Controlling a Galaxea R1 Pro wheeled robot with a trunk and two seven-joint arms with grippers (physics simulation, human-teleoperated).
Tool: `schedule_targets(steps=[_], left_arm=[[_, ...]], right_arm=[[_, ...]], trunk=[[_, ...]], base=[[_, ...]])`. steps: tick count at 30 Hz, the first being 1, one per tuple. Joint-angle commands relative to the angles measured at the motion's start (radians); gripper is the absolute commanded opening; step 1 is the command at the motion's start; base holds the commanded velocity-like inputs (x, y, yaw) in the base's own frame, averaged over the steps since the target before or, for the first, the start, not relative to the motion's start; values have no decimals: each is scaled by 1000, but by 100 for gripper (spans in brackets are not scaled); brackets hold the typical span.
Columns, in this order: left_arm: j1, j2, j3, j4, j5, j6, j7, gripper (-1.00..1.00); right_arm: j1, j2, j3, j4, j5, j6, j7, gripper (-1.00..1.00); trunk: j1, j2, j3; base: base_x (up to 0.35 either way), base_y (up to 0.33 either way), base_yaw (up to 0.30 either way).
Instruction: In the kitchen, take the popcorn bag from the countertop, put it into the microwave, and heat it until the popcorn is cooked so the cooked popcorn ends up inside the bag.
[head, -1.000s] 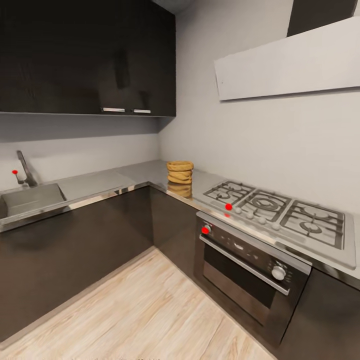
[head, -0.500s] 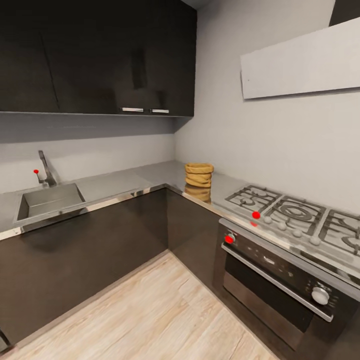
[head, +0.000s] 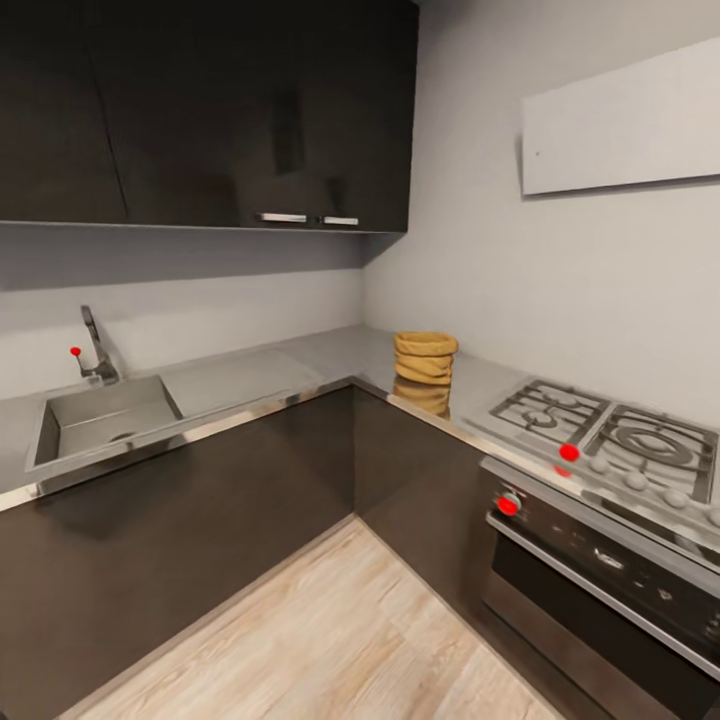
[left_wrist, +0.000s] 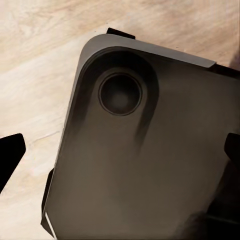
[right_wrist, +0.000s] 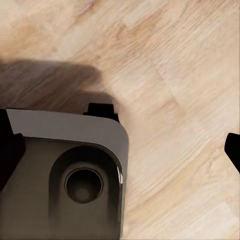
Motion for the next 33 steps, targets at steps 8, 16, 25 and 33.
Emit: schedule_targets(steps=[8, 16, 25, 33], left_arm=[[0, -1, -5, 0, 9, -4, 14, 100], [0, -2, -4, 0, 7, -8, 99, 100], [0, -5, -5, 0, 5, -8, 102, 100], [0, -5, -6, 0, 4, -11, 102, 100]], right_arm=[[-1, 1, -11, 3, 4, -12, -6, 100], [-1, 0, -13, 3, 3, -10, -6, 100], [-1, 1, -18, 3, 1, -16, -7, 100], [-1, 2, -20, 3, 1, -16, -8, 100]], trunk=[[0, 0, -1], [0, 0, -1], [0, 0, -1], [0, 0, -1]], base=[[263, 265, 0], [264, 263, 0], [277, 242, 0], [289, 221, 0]])
